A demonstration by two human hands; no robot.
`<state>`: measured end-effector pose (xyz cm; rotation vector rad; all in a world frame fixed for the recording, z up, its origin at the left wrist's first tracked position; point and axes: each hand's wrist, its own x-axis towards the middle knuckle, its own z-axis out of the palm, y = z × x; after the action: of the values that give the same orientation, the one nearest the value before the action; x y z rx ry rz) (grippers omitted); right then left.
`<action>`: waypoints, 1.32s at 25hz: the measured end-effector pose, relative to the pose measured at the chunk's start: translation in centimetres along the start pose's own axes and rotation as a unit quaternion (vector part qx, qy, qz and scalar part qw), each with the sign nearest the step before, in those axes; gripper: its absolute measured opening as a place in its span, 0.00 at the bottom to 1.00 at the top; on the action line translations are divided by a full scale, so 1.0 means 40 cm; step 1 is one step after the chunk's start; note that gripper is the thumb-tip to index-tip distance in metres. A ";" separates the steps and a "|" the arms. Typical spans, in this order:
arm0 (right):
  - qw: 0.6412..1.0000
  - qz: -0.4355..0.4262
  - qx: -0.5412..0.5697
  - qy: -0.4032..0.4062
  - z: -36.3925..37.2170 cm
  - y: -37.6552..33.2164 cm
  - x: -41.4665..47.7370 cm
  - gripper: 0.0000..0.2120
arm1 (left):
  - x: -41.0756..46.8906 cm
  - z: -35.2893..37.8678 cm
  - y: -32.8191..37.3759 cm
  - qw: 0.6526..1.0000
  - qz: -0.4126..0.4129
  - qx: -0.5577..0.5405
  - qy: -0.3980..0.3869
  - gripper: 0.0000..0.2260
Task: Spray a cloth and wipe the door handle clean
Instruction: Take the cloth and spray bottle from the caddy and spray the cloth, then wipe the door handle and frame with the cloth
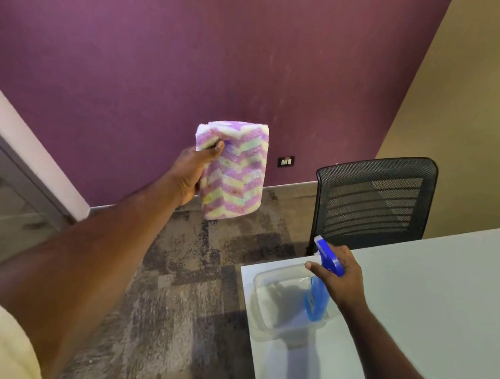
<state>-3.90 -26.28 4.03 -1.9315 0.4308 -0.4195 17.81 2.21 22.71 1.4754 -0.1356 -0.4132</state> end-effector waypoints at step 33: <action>0.941 -0.159 0.266 -0.134 0.177 -0.888 0.132 0.41 | -0.221 -0.095 0.362 0.993 0.118 -0.017 0.015 0.27</action>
<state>7.85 -9.96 34.64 -1.4931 -0.1695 -0.4198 13.64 9.45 37.97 1.4115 -0.2747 -0.2010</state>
